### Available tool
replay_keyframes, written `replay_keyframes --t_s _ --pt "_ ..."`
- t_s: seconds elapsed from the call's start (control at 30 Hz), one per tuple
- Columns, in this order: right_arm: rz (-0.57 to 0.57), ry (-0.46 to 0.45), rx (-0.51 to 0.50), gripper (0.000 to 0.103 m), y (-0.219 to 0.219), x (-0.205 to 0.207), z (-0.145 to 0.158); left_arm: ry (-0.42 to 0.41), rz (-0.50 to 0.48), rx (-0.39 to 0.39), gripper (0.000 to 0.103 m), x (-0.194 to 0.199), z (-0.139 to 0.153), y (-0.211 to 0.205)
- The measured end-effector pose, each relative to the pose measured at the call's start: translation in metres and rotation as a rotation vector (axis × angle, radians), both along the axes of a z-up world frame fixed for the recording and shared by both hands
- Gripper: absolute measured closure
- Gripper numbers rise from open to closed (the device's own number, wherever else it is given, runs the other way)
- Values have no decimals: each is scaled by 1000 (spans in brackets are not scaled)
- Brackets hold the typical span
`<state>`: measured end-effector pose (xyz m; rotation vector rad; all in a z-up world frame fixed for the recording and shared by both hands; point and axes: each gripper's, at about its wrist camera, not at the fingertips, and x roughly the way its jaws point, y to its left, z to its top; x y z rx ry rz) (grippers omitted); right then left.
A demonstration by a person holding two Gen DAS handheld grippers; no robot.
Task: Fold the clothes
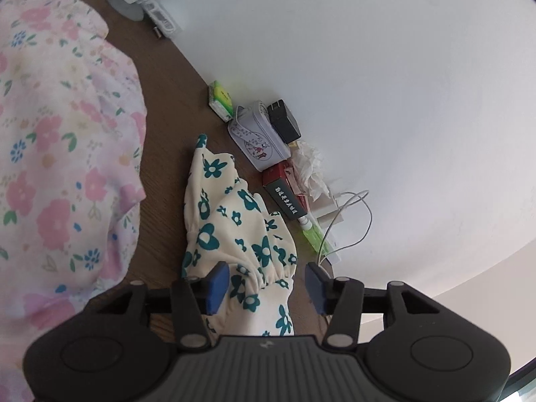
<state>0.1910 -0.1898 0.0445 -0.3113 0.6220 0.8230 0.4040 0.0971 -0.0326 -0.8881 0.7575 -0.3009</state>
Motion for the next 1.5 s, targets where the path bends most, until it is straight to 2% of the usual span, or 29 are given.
replay_keyframes --t_s 0.17,0.27,0.4,0.47,0.5,0.53,0.67,0.8,0.83,0.87,0.97,1.07,1.2,1.3,1.5 --pt "-1 2 1 63 0 1 0 145 -32 145 52 18 2 -21" --pt "-2 2 1 63 0 2 0 189 -18 111 52 28 -5 -23" --pt "-2 2 3 63 -1 2 -1 221 27 81 60 42 -12 -25" --pt "-1 3 4 63 -1 2 -1 209 48 79 73 44 -13 -26" --pt "0 3 4 63 -1 2 -1 203 53 73 91 45 -15 -26" --pt "0 3 5 63 -2 2 0 196 56 66 98 45 -18 -27" --pt "0 4 8 63 -3 2 0 96 58 -48 100 37 -26 -23" --pt "0 5 9 63 -3 1 0 -118 88 -280 100 11 -27 -6" --pt "-1 5 9 63 -3 1 0 -124 103 -298 100 8 -31 -2" --pt "-1 5 9 63 -3 1 0 -117 120 -305 100 6 -35 1" --pt "-2 2 4 63 -4 2 1 -17 160 -286 100 11 -56 11" --pt "-5 1 1 63 -4 2 3 9 183 -266 100 12 -65 14" --pt "-7 4 0 63 -6 3 4 -9 162 -232 100 15 -61 9" --pt "-8 5 -1 63 -6 3 6 -44 116 -280 100 20 -62 6" --pt "-12 5 -3 62 -6 2 6 -79 73 -278 99 27 -52 -4"
